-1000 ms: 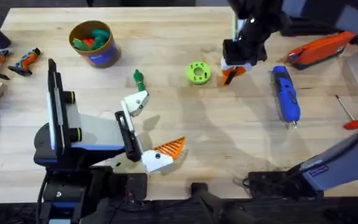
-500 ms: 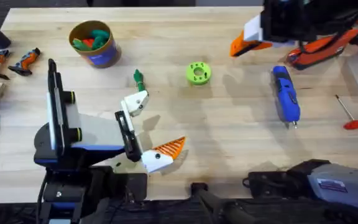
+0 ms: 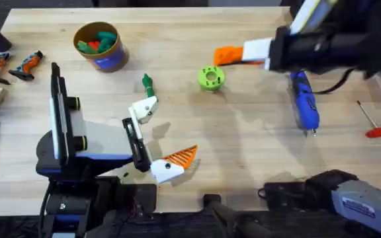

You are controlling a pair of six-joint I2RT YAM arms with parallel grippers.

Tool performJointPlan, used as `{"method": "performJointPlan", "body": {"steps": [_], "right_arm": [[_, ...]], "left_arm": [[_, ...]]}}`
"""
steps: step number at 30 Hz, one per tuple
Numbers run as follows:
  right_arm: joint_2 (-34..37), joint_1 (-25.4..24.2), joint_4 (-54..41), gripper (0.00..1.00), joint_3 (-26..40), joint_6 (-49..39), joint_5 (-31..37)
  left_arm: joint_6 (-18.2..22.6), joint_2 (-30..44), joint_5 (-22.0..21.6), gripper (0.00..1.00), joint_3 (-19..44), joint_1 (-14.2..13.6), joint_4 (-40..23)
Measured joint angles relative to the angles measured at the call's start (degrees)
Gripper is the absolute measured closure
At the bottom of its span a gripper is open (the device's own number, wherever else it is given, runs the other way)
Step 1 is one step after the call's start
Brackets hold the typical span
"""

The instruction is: Pick up the gripper from the table and insert it into the empty holder that is missing its gripper. Then pick up a screw, insert it into the mounting hole, and use the screwdriver to tighten it. Finally, clean up the table by picking up the vegetable and placing it into the bucket.

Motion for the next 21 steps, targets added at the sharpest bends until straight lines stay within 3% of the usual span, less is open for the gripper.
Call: {"method": "performJointPlan", "body": {"steps": [8, 12, 18, 21], "right_arm": [[0.0, 0.0, 21.3, 0.991, -11.0, 3.3, -19.0], [0.0, 0.0, 29.7, 0.991, -13.8, 7.6, -24.0], [0.2, 0.0, 34.3, 0.991, -17.0, 13.7, -29.9], [1.7, 0.0, 44.8, 0.991, -19.8, 18.4, -34.1]], "left_arm": [[0.0, 0.0, 0.0, 0.015, 0.0, 0.0, 0.0], [0.0, 0.0, 0.0, 0.015, 0.0, 0.0, 0.0], [0.0, 0.0, 0.0, 0.015, 0.0, 0.0, 0.0], [0.0, 0.0, 0.0, 0.015, 0.0, 0.0, 0.0]]}}
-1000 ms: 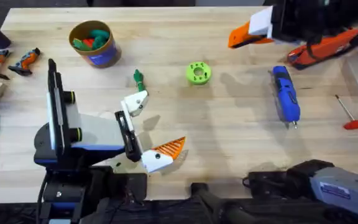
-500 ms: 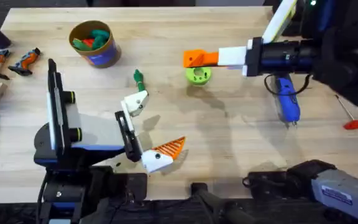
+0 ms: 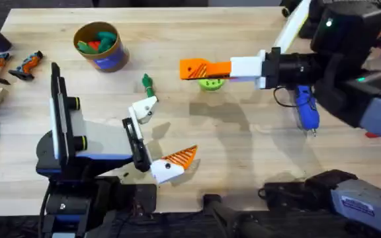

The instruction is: Pick up the gripper from the table and insert it into the empty holder that is missing its gripper. Then pick up a screw, insert it into the mounting hole, and use the screwdriver to tighten it. Finally, clean up the table by picking up the vegetable and placing it into the bucket.

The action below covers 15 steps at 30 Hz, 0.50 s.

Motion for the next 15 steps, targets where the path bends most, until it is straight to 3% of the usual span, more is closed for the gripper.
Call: {"method": "performJointPlan", "body": {"steps": [5, 10, 15], "right_arm": [[4.3, 0.0, 15.6, 0.991, -4.3, 9.6, -5.8], [9.6, 1.0, 17.6, 0.991, -4.8, 13.6, -11.4], [15.4, 5.4, 20.2, 0.991, -4.8, 13.8, -14.8]], "left_arm": [[0.0, 0.0, 0.0, 0.015, 0.0, 0.0, 0.0], [0.0, 0.0, 0.0, 0.015, 0.0, 0.0, 0.0], [0.0, 0.0, 0.0, 0.015, 0.0, 0.0, 0.0]]}}
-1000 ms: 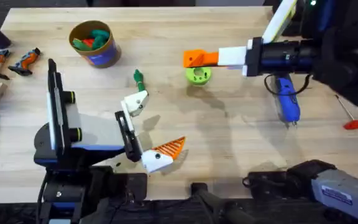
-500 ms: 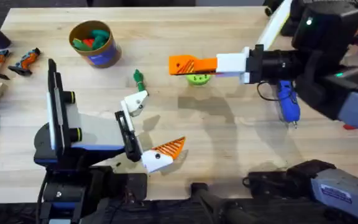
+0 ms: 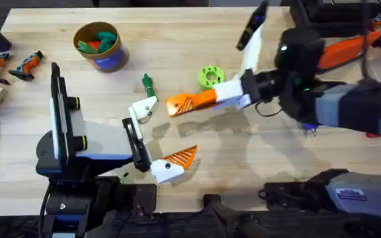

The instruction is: Pick up the gripper from the table and insert it into the empty holder that is missing its gripper. Then pick up a screw, insert it into the mounting hole, and use the screwdriver to tighten it. Finally, clean up the table by picking up the vegetable and placing it into the bucket.

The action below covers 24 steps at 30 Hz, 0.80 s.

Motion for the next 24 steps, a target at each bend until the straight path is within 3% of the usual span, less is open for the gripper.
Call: {"method": "performJointPlan", "body": {"steps": [4, 11, 24], "right_arm": [[3.2, 2.7, 3.1, 0.991, -0.1, 1.2, -1.3], [7.4, 3.8, 23.4, 0.991, -0.3, 12.1, -2.8], [10.8, 3.8, 26.8, 0.992, -3.5, 23.0, -2.6]], "left_arm": [[0.0, 0.0, 0.0, 0.015, 0.0, 0.0, 0.0], [0.0, 0.0, 0.0, 0.015, 0.0, 0.0, 0.0], [0.0, 0.0, 0.0, 0.015, 0.0, 0.0, 0.0]]}}
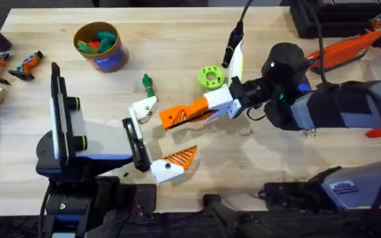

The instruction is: Pick up the gripper from the table and insert it into the empty holder that is missing its gripper. Then pick up a screw, insert it into the mounting hole, and use the screwdriver to tighten it. Finally, clean up the table by picking up the vegetable and placing it into the bucket.

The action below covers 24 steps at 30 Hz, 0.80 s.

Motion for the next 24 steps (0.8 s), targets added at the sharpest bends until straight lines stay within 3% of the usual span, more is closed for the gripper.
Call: {"method": "performJointPlan", "body": {"steps": [8, 24], "right_arm": [[0.0, 3.3, 0.2, 0.991, -0.2, 1.2, 3.3], [0.0, 3.4, 1.9, 0.992, -0.2, 4.3, 6.6]], "left_arm": [[0.0, 0.0, 0.0, 0.015, 0.0, 0.0, 0.0], [0.0, 0.0, 0.0, 0.015, 0.0, 0.0, 0.0]]}}
